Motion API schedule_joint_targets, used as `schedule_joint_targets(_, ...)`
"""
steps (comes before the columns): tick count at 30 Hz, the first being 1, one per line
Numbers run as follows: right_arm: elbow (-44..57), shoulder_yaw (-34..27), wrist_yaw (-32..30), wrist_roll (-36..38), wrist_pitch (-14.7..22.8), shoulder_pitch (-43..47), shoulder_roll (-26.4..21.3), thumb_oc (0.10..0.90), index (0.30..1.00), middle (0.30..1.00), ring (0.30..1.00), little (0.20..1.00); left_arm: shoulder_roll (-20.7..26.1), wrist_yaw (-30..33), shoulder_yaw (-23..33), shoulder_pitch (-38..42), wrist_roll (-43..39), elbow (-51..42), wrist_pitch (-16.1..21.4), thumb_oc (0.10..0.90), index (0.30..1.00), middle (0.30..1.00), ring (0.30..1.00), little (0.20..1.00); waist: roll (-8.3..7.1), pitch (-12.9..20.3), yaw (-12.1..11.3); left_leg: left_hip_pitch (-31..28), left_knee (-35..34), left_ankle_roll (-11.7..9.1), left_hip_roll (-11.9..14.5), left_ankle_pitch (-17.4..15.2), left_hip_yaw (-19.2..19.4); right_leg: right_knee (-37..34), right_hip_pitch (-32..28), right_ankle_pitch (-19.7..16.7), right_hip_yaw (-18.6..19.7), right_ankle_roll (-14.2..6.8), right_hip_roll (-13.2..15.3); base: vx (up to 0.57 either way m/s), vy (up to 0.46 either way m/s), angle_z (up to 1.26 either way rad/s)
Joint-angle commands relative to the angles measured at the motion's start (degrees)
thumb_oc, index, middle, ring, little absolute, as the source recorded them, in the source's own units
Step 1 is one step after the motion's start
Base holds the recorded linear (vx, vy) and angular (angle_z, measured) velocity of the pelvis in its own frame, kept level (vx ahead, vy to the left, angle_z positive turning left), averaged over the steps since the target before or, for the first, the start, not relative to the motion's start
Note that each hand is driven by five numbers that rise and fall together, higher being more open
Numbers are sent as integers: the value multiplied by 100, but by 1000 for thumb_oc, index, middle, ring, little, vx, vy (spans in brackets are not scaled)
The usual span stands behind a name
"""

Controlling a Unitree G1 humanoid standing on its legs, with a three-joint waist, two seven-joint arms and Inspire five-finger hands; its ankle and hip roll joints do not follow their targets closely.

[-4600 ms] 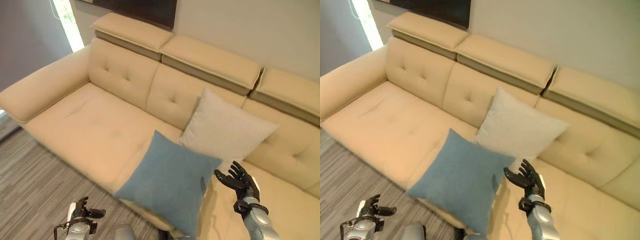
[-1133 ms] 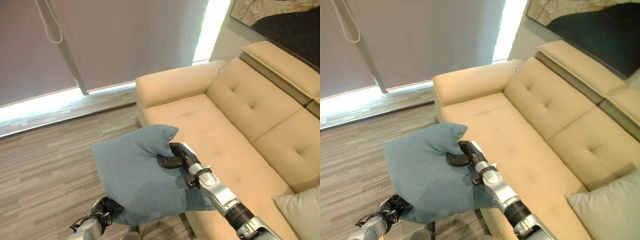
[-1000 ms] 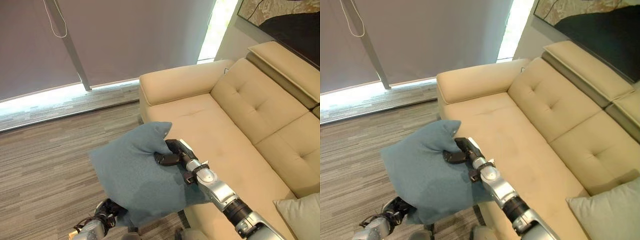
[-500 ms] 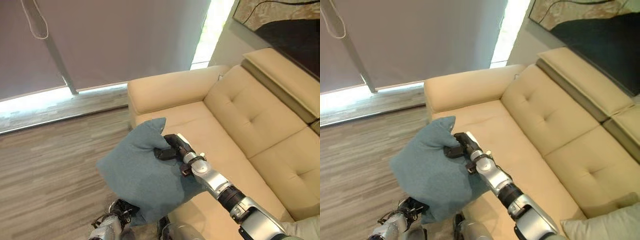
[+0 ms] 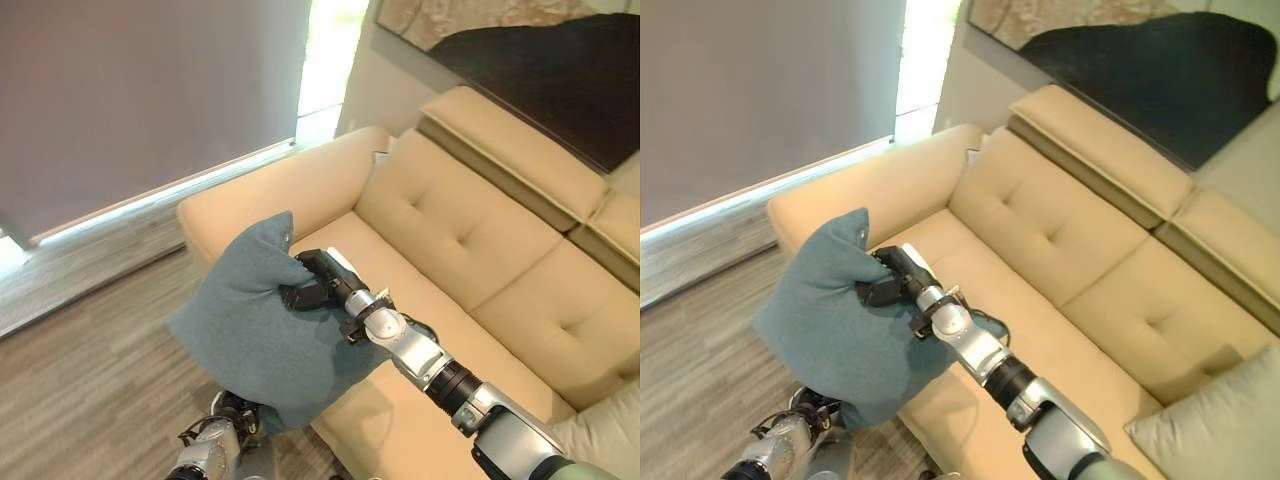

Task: Pick up all the scattered cushions and arrange them neatly on the sofa.

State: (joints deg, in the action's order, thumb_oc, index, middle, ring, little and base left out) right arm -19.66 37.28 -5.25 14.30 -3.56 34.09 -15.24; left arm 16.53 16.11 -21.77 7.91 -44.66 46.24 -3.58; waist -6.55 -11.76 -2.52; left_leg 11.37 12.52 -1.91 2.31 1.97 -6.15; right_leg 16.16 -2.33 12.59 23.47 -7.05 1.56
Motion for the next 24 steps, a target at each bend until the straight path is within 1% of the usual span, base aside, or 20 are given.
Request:
schedule_joint_targets(1,936,-233,254,37,541,279,127,400,300,300,300,300,-334,-453,121,1363,401,-1521,1024,400,300,300,300,300,113,547,48,-569,-599,-226,623,-388,365,51,445,-564,-1037,-75,123,147,130,-132)
schedule_joint_targets(3,1061,-367,216,-37,537,334,-102,400,300,300,300,300,-123,-430,334,1215,479,-1672,1104,400,300,300,300,300,199,657,90,-868,-720,-243,751,-547,987,-304,674,-677,-2339,-59,515,175,120,-176)
schedule_joint_targets(5,1121,-479,277,-244,534,351,-288,400,300,300,300,300,46,-460,556,1140,723,-1765,1144,400,300,300,300,300,299,760,166,-1234,-829,-267,792,-717,1564,-481,997,-873,-3426,27,691,171,78,-140)
schedule_joint_targets(6,1128,-514,319,-348,551,333,-381,400,300,300,300,300,110,-456,638,1143,831,-1786,1161,400,300,300,300,300,304,803,196,-1342,-802,-281,769,-804,1772,-586,1052,-913,-3880,60,746,223,36,-121)
schedule_joint_targets(7,1127,-571,405,-547,580,214,-587,400,300,300,300,300,226,-532,783,1107,980,-1848,1141,400,300,300,300,300,309,852,270,-1470,-744,-304,750,-889,1921,-666,1090,-906,-4179,83,783,230,-8,-128)
schedule_joint_targets(8,1231,-693,435,-699,551,154,-757,400,300,300,300,300,294,-607,853,1079,1056,-1981,1136,400,300,300,300,300,313,835,303,-1501,-576,-323,748,-989,1921,-749,978,-848,-4245,88,777,274,-75,-118)
schedule_joint_targets(10,1213,-931,422,-1110,549,-32,-1102,400,300,300,300,300,475,-697,1088,941,1364,-2274,1203,400,300,300,300,300,305,838,352,-1453,-107,-427,813,-878,1928,-855,848,-836,-3990,147,577,257,-162,-25)
schedule_joint_targets(11,1137,-1004,408,-1324,573,-93,-1240,400,300,300,300,300,546,-779,1248,779,1444,-2360,1217,400,300,300,300,300,318,845,336,-1370,383,-531,913,-664,1915,-997,697,-798,-3900,262,449,155,-136,23)
schedule_joint_targets(12,1138,-1004,408,-1326,573,-94,-1238,400,300,300,300,300,548,-780,1250,776,1446,-2366,1214,400,300,300,300,300,311,856,342,-1348,383,-532,908,-643,1911,-1021,705,-824,-3904,269,451,128,-225,-9)
schedule_joint_targets(13,1082,-1150,211,-1735,624,-41,-1485,400,300,300,300,300,699,-794,1420,541,1610,-2594,1257,400,300,300,300,300,309,671,208,-815,1816,-772,1059,107,1615,-1099,515,-794,-3783,445,329,44,-161,-44)
schedule_joint_targets(14,1082,-1149,211,-1735,624,-41,-1485,400,300,300,300,300,698,-794,1421,539,1610,-2595,1256,400,300,300,300,300,317,686,220,-783,1838,-774,1068,100,1597,-1103,527,-797,-3797,448,321,94,-201,-84)
schedule_joint_targets(15,1122,-1291,60,-2242,670,-27,-1831,400,300,300,300,300,696,-698,1663,246,1726,-2760,1305,400,300,300,300,300,271,550,60,-411,2246,-673,972,45,1281,-1142,402,-722,-3558,528,297,179,-31,-84)
schedule_joint_targets(16,919,-1032,159,-2271,674,190,-1711,400,300,300,300,300,787,-374,1419,1079,1685,-1833,1376,400,300,300,300,300,316,665,197,-411,1954,-624,1050,-132,1307,-1167,307,-642,-3420,485,236,315,46,-92)
schedule_joint_targets(17,683,-891,-71,-2253,676,305,-1636,400,300,300,300,300,805,-159,1508,1506,1637,-1146,1423,400,300,300,300,300,365,735,254,-461,1427,-550,1094,-358,1358,-1211,226,-585,-3225,389,224,318,199,-83)
schedule_joint_targets(18,675,-843,-151,-2263,746,430,-1674,400,300,300,300,300,771,3,1587,1623,1522,-1013,1555,400,300,300,300,300,435,728,249,-536,648,-508,1138,-326,1388,-1200,226,-567,-3048,323,225,275,340,-84)
schedule_joint_targets(19,661,-846,-207,-2294,748,472,-1743,400,300,300,300,300,787,119,1622,1601,1526,-1182,1658,400,300,300,300,300,560,702,207,-493,-153,-548,1188,-130,1196,-1196,151,-455,-2853,264,188,135,260,-77)
schedule_joint_targets(20,660,-842,-208,-2293,747,475,-1747,400,300,300,300,300,780,124,1625,1598,1530,-1189,1655,400,300,300,300,300,558,705,196,-527,-233,-549,1183,-75,1219,-1199,161,-471,-2840,268,190,190,219,-95)
schedule_joint_targets(21,583,-904,-336,-2268,810,564,-1806,400,300,300,300,300,751,279,1647,1598,1556,-1350,1700,400,300,300,300,300,604,642,61,-394,-634,-556,1128,81,866,-1173,88,-397,-2648,265,164,238,105,-142)
schedule_joint_targets(22,261,-970,-466,-2320,806,627,-1950,400,300,300,300,300,720,293,1604,1508,1643,-1538,1758,400,300,300,300,300,725,601,-41,-348,-1283,-618,1065,213,439,-1057,-10,-215,-2469,235,30,333,153,-147)
schedule_joint_targets(24,282,-1077,-506,-2529,706,524,-1995,400,300,300,300,300,673,364,1579,1477,1770,-1634,1669,400,300,300,300,300,815,652,-40,-522,-1363,-708,1083,402,473,-1061,-97,-186,-2467,233,25,253,137,-105)
